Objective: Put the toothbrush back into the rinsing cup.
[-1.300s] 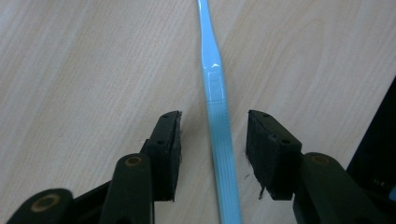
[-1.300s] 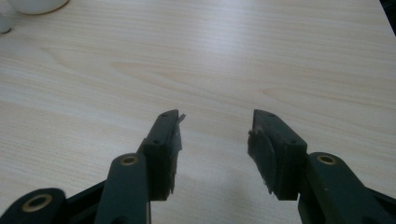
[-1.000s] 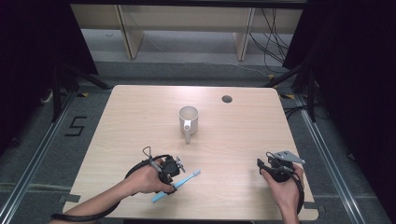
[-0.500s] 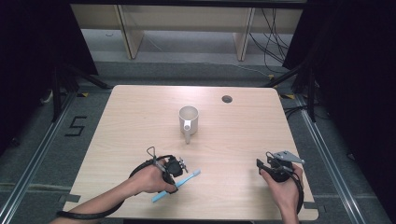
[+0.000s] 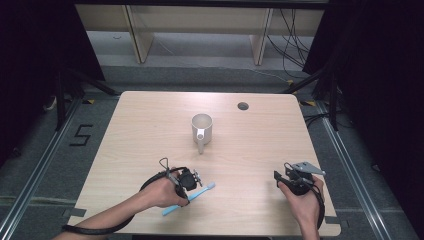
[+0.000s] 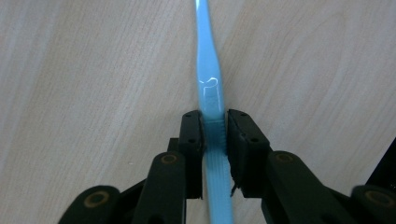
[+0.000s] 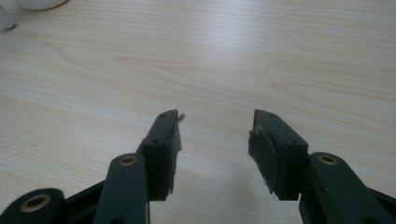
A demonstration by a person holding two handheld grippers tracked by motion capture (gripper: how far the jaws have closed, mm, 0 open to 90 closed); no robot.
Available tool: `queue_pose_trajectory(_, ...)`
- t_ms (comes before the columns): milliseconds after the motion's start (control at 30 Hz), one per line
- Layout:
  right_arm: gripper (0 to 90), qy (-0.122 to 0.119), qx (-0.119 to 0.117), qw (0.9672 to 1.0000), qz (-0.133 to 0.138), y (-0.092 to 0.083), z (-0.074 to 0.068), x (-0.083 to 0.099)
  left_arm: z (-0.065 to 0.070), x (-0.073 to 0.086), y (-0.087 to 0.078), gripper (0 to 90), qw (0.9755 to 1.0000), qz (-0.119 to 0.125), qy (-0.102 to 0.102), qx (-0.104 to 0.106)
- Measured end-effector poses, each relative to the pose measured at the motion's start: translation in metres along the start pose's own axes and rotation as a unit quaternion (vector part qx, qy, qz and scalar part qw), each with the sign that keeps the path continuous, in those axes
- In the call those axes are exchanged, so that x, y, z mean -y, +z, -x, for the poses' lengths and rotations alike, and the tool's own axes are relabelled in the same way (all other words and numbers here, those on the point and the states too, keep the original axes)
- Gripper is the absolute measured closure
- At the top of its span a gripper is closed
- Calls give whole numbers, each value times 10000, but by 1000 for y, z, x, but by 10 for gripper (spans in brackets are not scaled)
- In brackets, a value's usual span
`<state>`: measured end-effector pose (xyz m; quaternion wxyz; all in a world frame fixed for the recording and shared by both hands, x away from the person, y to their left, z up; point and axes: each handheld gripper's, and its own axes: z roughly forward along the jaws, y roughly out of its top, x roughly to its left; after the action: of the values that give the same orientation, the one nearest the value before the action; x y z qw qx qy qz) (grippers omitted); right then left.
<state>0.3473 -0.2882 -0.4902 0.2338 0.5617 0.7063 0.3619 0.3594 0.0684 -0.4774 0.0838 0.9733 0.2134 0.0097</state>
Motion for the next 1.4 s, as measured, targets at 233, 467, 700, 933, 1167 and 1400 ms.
queue_pose_trajectory(233,523,-1,15,10000,-32,-1,0,0,3,-2,1,774,9999,-82,91,-100)
queue_pose_trajectory(467,521,-28,72,9999,-96,-1,0,0,7,-8,1,777,9988,-283,348,-210)
queue_pose_trajectory(700,517,-6,98,9999,-137,-1,-1,1,4,-9,1,780,9985,-388,395,-27)
queue_pose_trajectory(933,517,81,74,9998,-158,-1,-2,2,1,-10,1,784,9980,-431,457,84)
queue_pose_trajectory(1167,516,-65,85,9998,-136,-1,2,2,-4,-4,0,785,9984,-281,453,162)
queue_pose_trajectory(1400,515,100,118,9998,-150,0,-1,3,-5,4,-6,785,9990,-4,390,195)
